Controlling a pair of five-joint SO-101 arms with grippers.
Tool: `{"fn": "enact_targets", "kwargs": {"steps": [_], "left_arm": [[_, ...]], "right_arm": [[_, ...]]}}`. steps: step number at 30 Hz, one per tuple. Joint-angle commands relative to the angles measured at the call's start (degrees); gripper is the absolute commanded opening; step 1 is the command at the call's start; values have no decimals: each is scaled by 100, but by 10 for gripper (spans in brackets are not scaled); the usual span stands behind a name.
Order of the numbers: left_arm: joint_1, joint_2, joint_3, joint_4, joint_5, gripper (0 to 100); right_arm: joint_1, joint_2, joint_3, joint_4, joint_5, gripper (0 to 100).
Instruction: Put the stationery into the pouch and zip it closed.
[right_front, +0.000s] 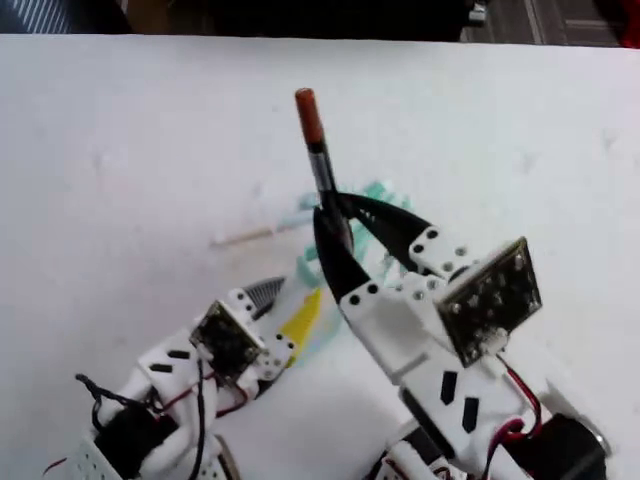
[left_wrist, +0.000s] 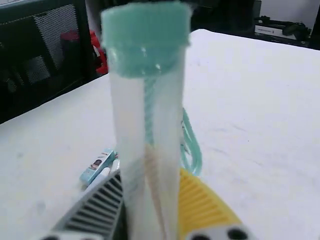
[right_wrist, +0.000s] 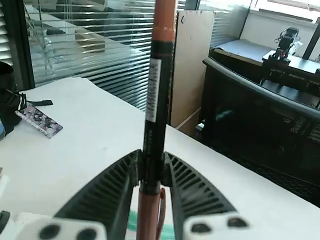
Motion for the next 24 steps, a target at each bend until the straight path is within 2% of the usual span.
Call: {"fn": "enact_targets", "kwargs": {"steps": [1,3,5,10,16,24], "left_arm": [[-716,-13,-220,-114,62,127],[-1068,-13,-264,-97,475,179],[-1262,-13,-273,-105,703,189],[-1147,-13,-237,-97,510,188],[-1130,-13,-237,-97,510,188],[-1130,-13,-237,-97,492,188]], "right_arm": [[-22,66,158,-400,-352,17],[-22,66,431,-637,-475,17],[-22,66,774,-936,-510,17],[-22,66,1222,-1719,-563,17],[-31,198,853,-2360,-659,17],[-127,1446,571,-2457,-668,17]]}}
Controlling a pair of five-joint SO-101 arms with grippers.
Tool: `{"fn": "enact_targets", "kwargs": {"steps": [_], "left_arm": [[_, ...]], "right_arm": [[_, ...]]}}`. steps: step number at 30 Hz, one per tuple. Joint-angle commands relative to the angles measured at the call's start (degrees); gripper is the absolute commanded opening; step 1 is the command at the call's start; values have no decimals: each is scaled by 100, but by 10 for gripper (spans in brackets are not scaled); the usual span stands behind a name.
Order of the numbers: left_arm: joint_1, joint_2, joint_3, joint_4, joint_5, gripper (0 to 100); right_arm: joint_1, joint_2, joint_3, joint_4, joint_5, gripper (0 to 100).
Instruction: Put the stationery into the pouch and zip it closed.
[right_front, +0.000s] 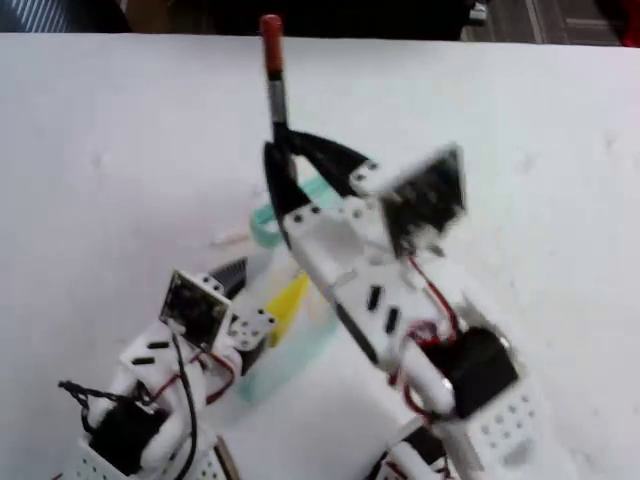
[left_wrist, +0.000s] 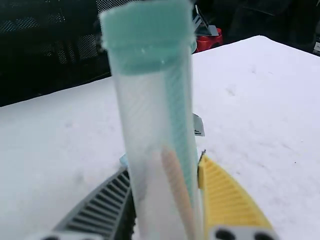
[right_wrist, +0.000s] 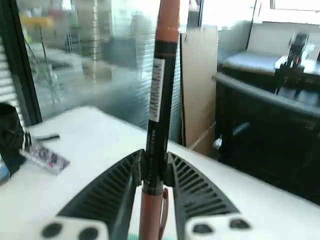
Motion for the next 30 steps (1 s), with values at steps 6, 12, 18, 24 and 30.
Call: {"fn": "enact_targets", "kwargs": {"steps": [6,12,18,24,30], "left_arm": [[4,-48,-237,-97,-26,188],[4,-48,-237,-105,-18,188],[4,-48,-229,-97,-18,188],[4,-48,-229,-97,-18,188],[4,-48,-229,-97,-18,187]], "right_arm": [[-347,119,-273,673,0,17],[-338,-303,-273,1200,26,17],[-321,-233,-273,1349,-9,86],[-356,-251,-484,1833,-18,276],[-347,-259,-941,2009,-18,276]]}}
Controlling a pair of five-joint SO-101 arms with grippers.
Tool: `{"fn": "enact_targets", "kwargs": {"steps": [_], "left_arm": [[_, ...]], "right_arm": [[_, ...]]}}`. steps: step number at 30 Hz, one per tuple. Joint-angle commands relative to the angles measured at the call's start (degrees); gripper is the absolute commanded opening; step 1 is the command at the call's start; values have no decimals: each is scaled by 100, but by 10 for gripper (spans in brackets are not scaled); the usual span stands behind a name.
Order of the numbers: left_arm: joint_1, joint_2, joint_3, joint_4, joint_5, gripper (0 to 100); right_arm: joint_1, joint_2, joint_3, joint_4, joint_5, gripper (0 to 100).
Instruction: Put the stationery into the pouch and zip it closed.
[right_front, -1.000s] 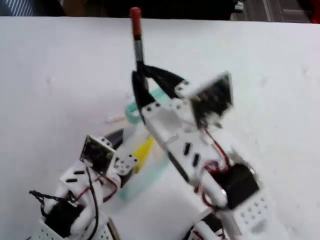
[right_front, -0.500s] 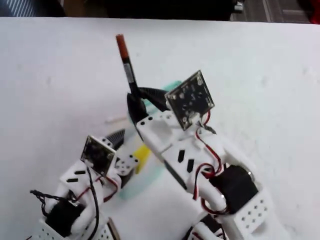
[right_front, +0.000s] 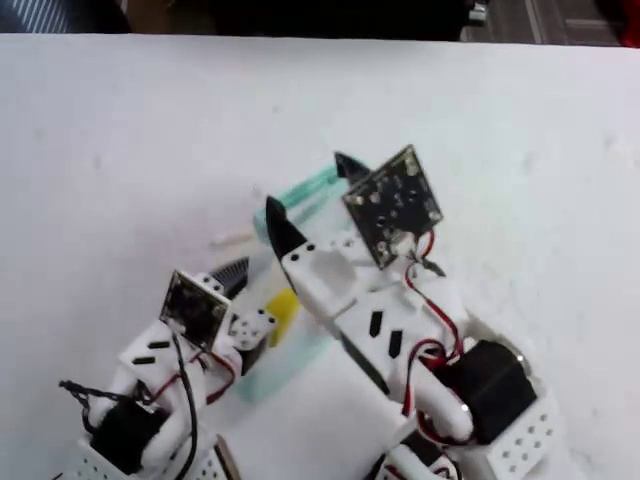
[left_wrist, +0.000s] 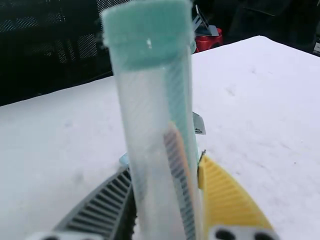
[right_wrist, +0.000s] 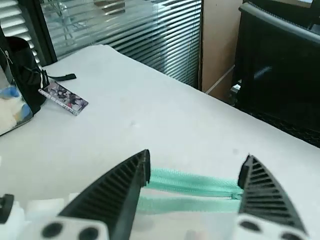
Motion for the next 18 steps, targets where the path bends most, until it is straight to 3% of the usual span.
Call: {"fn": "enact_targets", "kwargs": {"steps": [1,8,12,15,18], "left_arm": [[4,-48,-229,-97,-35,186],[13,-48,-264,-167,-97,21],[-110,-57,-290,-237,-413,22],[-725,-57,-598,-237,-431,22],[-1833,-57,-1099,-193,-422,23]], "right_arm": [[-22,-31,-343,31,-9,276],[75,-31,-369,84,18,276],[655,31,-571,-171,0,276],[1156,251,-800,-391,0,276],[1402,875,-949,-233,35,276]]}}
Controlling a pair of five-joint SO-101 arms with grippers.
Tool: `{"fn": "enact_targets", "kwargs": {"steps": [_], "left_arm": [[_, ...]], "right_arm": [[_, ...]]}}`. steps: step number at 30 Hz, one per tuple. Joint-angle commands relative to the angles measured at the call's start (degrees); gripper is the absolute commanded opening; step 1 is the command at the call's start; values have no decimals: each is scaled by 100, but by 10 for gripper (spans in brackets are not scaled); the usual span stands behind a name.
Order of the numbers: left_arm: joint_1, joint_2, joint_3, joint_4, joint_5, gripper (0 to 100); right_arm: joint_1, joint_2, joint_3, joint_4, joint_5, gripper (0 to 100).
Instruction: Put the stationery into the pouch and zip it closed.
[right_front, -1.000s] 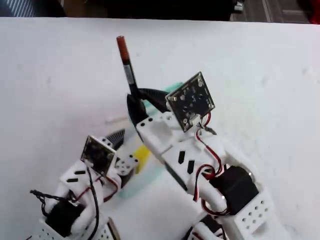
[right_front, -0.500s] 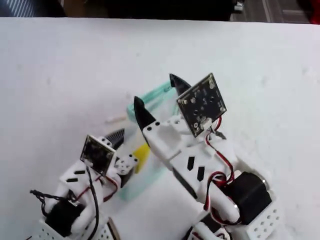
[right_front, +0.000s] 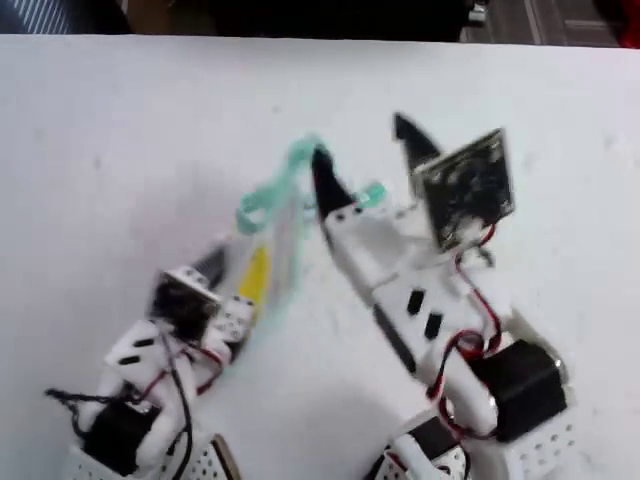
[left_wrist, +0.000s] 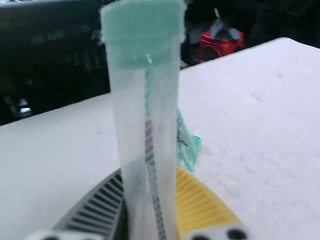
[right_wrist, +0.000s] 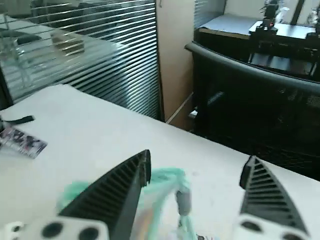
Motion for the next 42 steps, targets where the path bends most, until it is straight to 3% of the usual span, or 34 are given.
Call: {"fn": "enact_targets", "kwargs": {"steps": [1,4,9,16,22,28,42], "left_arm": [[-1587,-57,-967,-176,-26,23],[-2554,-57,-1196,-202,18,23],[-3785,-57,-1257,-413,1002,23],[-5007,-57,-1257,-422,1987,23],[-5130,-57,-1169,-448,2242,23],[-5103,-57,-1169,-448,2242,23],[-5095,-57,-1160,-422,2251,23]], "right_arm": [[242,769,-308,92,53,276],[224,1543,-387,382,527,265],[-40,2765,-422,382,1873,187],[-734,4453,-422,224,3182,187],[-1218,5798,-615,66,4413,187],[-1218,7090,-1978,198,4457,187],[-910,10809,-6075,1701,4466,182]]}}
